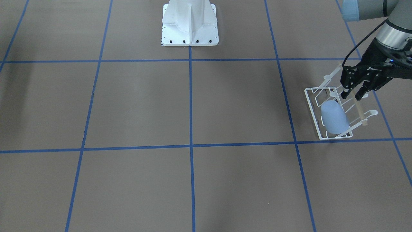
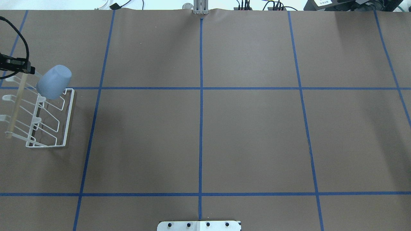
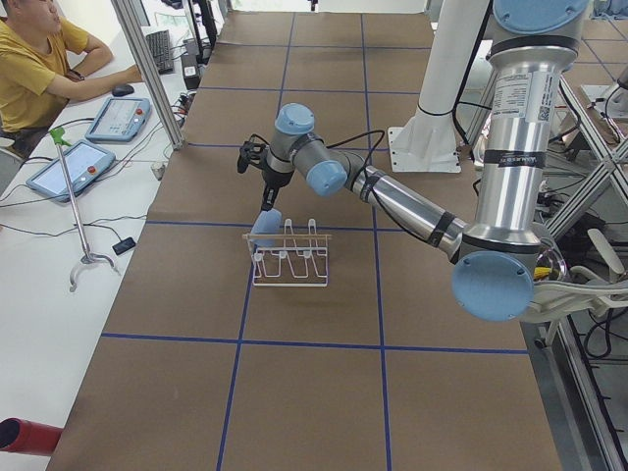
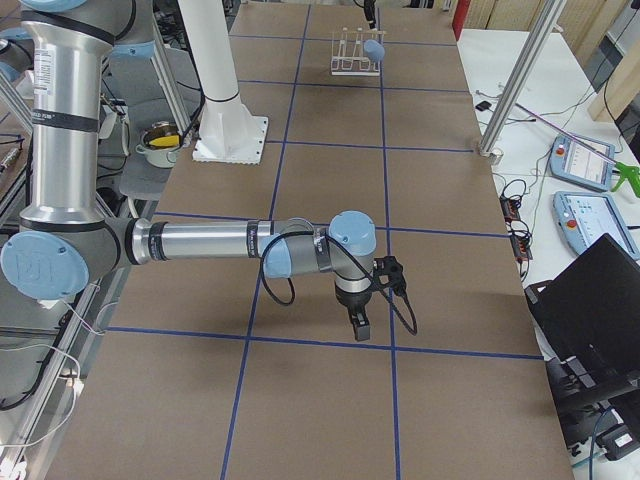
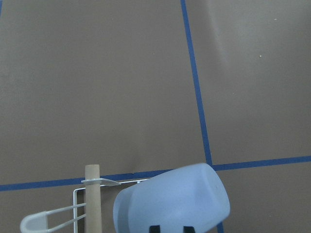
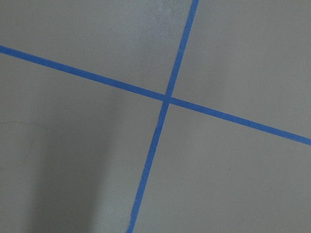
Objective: Hang cup on cup holder
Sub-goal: 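Lower the cup mouth onto a rack peg with the left gripper, then open the left gripper and pull it away from the cup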
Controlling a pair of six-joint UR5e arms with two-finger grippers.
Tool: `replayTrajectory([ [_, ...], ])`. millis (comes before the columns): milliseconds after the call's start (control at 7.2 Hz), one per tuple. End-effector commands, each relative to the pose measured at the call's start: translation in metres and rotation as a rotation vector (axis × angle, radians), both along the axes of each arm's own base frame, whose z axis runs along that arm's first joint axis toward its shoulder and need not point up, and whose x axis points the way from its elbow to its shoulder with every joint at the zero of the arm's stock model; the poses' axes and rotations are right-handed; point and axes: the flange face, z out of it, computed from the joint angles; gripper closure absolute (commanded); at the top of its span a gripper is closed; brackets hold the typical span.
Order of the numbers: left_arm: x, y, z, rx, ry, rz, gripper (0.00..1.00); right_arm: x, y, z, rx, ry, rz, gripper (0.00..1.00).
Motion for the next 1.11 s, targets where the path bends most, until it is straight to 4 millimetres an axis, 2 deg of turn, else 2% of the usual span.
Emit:
replayTrajectory([
  [0,-0.016,-0.003,0.003,0.0,-0.044,0.03,0.01,0.0,0.001,0.001,0.008,-0.004,-0.015,0.0],
  [278,-0.06,-0.015,0.025,0.014,-0.189,0.126,0.01,-0.001,0.003,0.007,0.001,-0.008,-0.024,0.0],
  [417,-0.086,-0.017,0.047,0.027,-0.225,0.171,0.01,0.0,0.003,0.009,-0.009,-0.001,-0.015,0.0],
  [556,-0.113,-0.022,0.078,0.005,-0.205,0.226,0.01,-0.001,-0.001,0.008,-0.012,-0.003,-0.011,0.0],
  [694,-0.149,-0.022,0.119,0.006,-0.219,0.256,0.01,0.004,-0.001,0.007,-0.014,-0.014,-0.002,0.0],
  [833,-0.185,-0.021,0.151,-0.002,-0.215,0.261,0.01,0.004,0.001,0.01,-0.027,-0.025,-0.001,0.0],
  [972,-0.202,-0.015,0.17,-0.001,-0.21,0.273,0.01,0.007,0.004,0.013,-0.027,-0.021,0.003,0.0],
])
